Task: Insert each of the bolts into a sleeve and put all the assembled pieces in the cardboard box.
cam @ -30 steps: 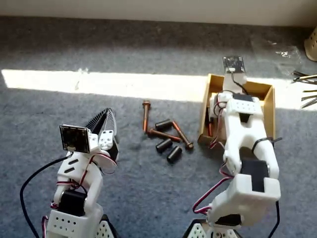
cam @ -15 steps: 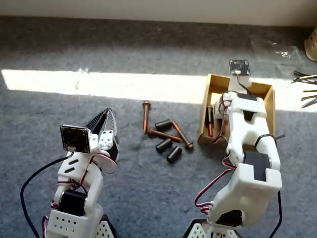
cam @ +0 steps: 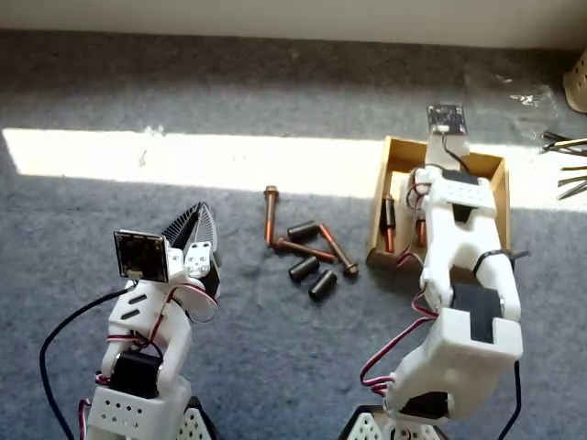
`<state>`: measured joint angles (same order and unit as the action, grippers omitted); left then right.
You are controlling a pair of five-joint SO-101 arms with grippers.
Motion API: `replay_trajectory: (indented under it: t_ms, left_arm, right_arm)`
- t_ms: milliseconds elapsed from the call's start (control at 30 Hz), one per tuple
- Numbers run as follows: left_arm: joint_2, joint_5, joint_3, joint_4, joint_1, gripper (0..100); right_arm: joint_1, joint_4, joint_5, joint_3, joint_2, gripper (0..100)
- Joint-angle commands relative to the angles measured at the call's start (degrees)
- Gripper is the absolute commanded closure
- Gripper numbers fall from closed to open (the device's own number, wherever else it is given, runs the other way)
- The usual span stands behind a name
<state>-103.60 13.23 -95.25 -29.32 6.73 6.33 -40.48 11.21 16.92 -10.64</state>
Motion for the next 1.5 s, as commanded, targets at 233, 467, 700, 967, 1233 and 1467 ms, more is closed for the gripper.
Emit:
replay_trajectory:
  t_ms: [233,467,700,967,1233,1467]
  left_arm:
    - [-0.31,-0.35,0.66,1.14,-0.57,97]
    - [-0.31,-0.35,0.66,1.14,-0.57,97]
    - [-0.31,-0.35,0.66,1.14,-0.66,97]
    - [-0.48,-0.18,0.84,2.9,-7.96,97]
    - [-0.48,-0.18,0.75,3.16,-8.66,97]
    - [-0.48,0.09,0.84,3.16,-14.55,97]
  right_arm:
    - [-4.0,-12.26,0.53,-0.13,24.75,76.1]
    - [-12.79,-23.25,0.53,-0.22,34.68,78.4]
    - [-18.15,-25.19,0.53,-0.22,38.29,94.6]
    - [-25.01,-31.08,8.09,0.66,38.29,94.7]
    - [-25.54,-15.16,12.13,13.14,38.37,94.7]
    - [-27.12,-3.74,29.63,23.96,38.37,94.7]
